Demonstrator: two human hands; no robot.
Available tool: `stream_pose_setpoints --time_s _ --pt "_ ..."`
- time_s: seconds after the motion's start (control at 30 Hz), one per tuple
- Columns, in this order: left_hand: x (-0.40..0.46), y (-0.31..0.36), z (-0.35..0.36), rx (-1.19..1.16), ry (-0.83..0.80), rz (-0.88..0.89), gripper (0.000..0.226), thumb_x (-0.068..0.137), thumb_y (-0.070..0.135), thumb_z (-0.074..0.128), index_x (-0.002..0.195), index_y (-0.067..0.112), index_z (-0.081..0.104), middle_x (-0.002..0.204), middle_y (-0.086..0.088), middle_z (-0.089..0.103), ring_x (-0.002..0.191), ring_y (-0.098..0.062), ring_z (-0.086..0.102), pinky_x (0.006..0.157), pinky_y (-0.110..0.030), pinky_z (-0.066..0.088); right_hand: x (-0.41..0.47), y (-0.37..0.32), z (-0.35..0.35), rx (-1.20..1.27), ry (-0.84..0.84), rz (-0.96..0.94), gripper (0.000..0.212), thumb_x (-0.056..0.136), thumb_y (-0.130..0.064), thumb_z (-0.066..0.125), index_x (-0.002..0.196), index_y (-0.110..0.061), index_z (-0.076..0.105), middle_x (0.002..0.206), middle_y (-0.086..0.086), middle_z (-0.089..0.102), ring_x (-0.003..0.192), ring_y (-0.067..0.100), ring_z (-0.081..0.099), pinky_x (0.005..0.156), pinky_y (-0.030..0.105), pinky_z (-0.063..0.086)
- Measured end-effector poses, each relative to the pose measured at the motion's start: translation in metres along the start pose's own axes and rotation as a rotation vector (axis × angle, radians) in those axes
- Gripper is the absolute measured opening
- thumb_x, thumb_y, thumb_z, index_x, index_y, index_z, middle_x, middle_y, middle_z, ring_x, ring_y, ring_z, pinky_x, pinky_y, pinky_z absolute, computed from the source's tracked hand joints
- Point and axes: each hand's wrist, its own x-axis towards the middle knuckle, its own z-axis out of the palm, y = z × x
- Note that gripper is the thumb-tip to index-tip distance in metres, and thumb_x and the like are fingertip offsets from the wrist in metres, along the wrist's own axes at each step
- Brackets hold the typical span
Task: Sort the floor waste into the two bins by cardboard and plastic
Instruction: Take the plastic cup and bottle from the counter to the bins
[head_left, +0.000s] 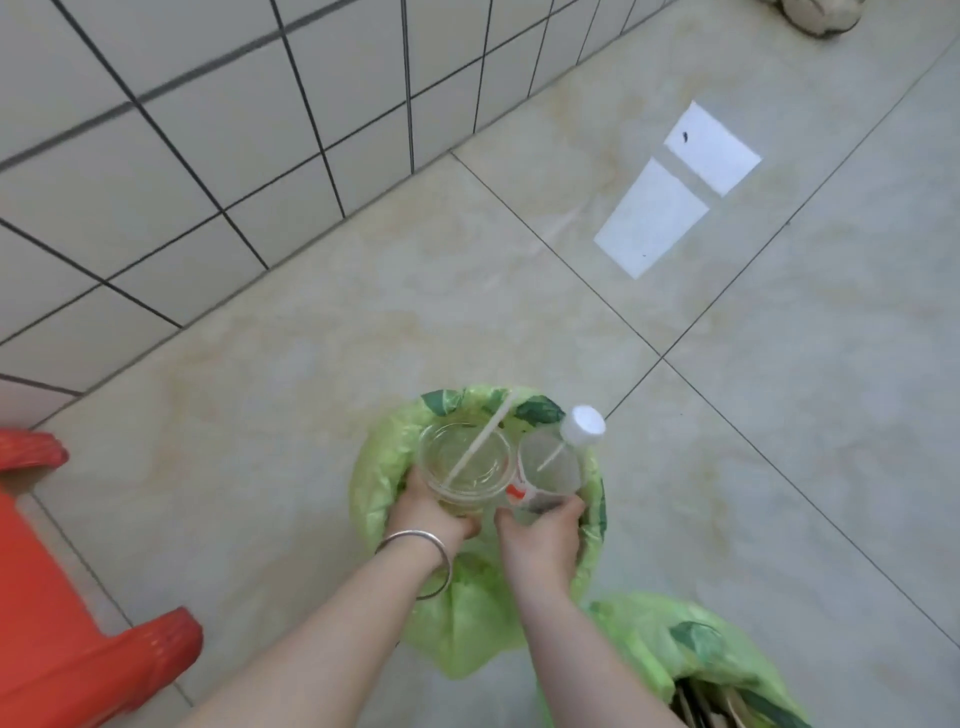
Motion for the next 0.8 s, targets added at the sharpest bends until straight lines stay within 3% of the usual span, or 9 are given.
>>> stream_pose_setpoints --time_s 0.13,0.23,0.37,0.47,0.53,0.63,0.8 --pt "0.023 -0.002 0.014 0.017 -0.040 -0.092 0.069 0.068 0.017 0.079 0.127 0.014 0.046 0.123 -0.005 0.060 0.111 -0.024 0.059 0.094 -0.028 0.047 0.013 0.010 0.017 -0.013 -0.022 0.091 0.067 0.076 -0.010 0.069 0.131 -0.005 0.031 0.128 0.016 0.055 0.117 0.034 0.053 0.090 0.034 0.043" --pt "0.031 -0.005 0.022 0.008 -0.028 -0.158 0.070 0.062 0.020 0.081 0.125 0.012 0.050 0.120 -0.004 0.062 0.108 -0.023 0.062 0.089 -0.025 0.048 0.019 0.015 0.023 -0.032 -0.038 0.132 0.065 0.080 -0.008 0.066 0.133 -0.004 0.028 0.130 0.019 0.053 0.120 0.036 0.051 0.094 0.036 0.043" --pt "0.034 -0.008 0.027 -0.006 -0.001 -0.221 0.065 0.057 0.026 0.076 0.118 0.012 0.058 0.113 -0.005 0.066 0.099 -0.022 0.066 0.079 -0.024 0.052 0.019 0.009 0.020 -0.017 -0.092 0.200 0.054 0.083 -0.009 0.062 0.128 -0.001 0.035 0.127 0.020 0.055 0.117 0.035 0.053 0.083 0.029 0.041" --pt "-0.002 0.006 0.016 -0.097 0.014 -0.267 0.048 0.068 0.023 0.075 0.110 0.005 0.061 0.109 -0.009 0.067 0.100 -0.026 0.065 0.082 -0.027 0.051 0.003 -0.002 0.008 0.030 -0.134 0.267 0.052 0.082 -0.019 0.063 0.125 0.001 0.042 0.121 0.019 0.059 0.110 0.034 0.058 0.078 0.029 0.041" --pt "-0.033 0.015 0.008 -0.141 0.028 -0.280 0.043 0.077 0.019 0.070 0.114 0.003 0.058 0.115 -0.014 0.064 0.105 -0.028 0.062 0.085 -0.030 0.048 -0.021 -0.014 -0.009 0.021 -0.164 0.279 0.049 0.083 -0.022 0.059 0.125 0.001 0.049 0.115 0.016 0.061 0.102 0.031 0.060 0.073 0.027 0.039" --pt "-0.090 0.026 -0.014 -0.150 0.014 -0.227 0.052 0.082 0.018 0.062 0.132 0.010 0.048 0.129 -0.012 0.057 0.117 -0.028 0.055 0.095 -0.030 0.044 -0.070 -0.039 -0.044 -0.065 -0.220 0.155 0.039 0.089 -0.020 0.051 0.127 -0.009 0.051 0.122 0.008 0.060 0.109 0.026 0.057 0.077 0.022 0.035" --pt "-0.203 0.058 -0.076 -0.215 0.070 -0.054 0.035 0.086 0.015 0.057 0.121 0.015 0.058 0.118 -0.003 0.065 0.109 -0.018 0.060 0.090 -0.020 0.041 -0.169 -0.100 -0.109 -0.085 -0.250 -0.100 0.027 0.090 -0.018 0.049 0.116 -0.016 0.058 0.114 0.000 0.063 0.097 0.017 0.055 0.082 0.024 0.040"
